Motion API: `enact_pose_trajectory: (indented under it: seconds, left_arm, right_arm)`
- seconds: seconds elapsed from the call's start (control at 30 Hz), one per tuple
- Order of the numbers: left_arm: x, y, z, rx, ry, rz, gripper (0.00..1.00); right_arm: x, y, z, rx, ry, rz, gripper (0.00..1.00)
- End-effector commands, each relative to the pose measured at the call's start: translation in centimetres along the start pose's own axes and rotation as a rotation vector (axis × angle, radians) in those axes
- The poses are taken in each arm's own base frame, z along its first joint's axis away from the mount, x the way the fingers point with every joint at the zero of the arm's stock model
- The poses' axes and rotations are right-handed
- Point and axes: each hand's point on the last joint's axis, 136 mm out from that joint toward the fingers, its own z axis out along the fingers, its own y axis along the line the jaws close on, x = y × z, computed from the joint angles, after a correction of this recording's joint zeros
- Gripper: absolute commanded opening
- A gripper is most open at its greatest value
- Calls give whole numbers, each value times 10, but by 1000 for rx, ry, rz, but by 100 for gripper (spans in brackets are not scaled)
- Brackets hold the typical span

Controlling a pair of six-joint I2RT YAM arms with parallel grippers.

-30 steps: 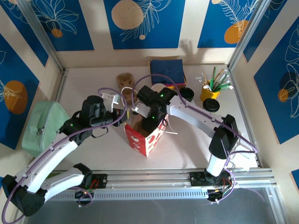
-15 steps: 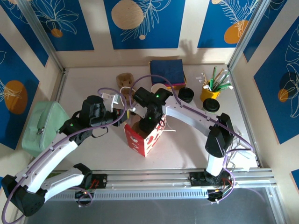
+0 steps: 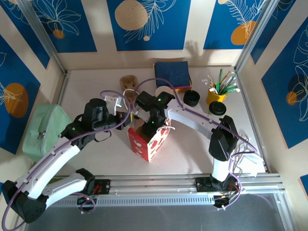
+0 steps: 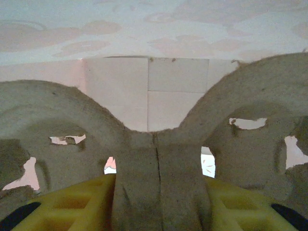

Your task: Pack the takeout coffee

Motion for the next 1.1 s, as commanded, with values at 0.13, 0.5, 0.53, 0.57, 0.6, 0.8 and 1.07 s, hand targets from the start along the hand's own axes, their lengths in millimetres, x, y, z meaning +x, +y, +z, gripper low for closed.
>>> enact_pose_trajectory:
  seconds: [0.13, 0.5, 0.53, 0.57, 0.6, 0.8, 1.07]
  left_arm:
    - [-14, -13, -8, 42, -49, 8, 7]
    - [-11, -14, -9, 53, -54, -8, 7]
    - [-11, -14, -10, 52, -54, -8, 7]
    - [-12, -13, -10, 51, -55, -8, 7]
    - [-12, -13, -9, 50, -53, -7, 7]
    - [-13, -14, -10, 51, -56, -5, 7]
    - [-11, -12, -10, 46, -57, -12, 7]
  right_arm:
    - [-19, 6, -32, 5, -119, 9, 43]
    - [-13, -7, -10, 52, -51, 57, 43]
    - [-13, -6, -7, 55, -42, 54, 44]
    - [-12, -5, -4, 59, -31, 51, 44]
    - [-12, -6, -1, 63, -21, 52, 44]
    - [-13, -3, 8, 77, 5, 49, 46]
    - [-12, 2, 19, 62, 26, 49, 46]
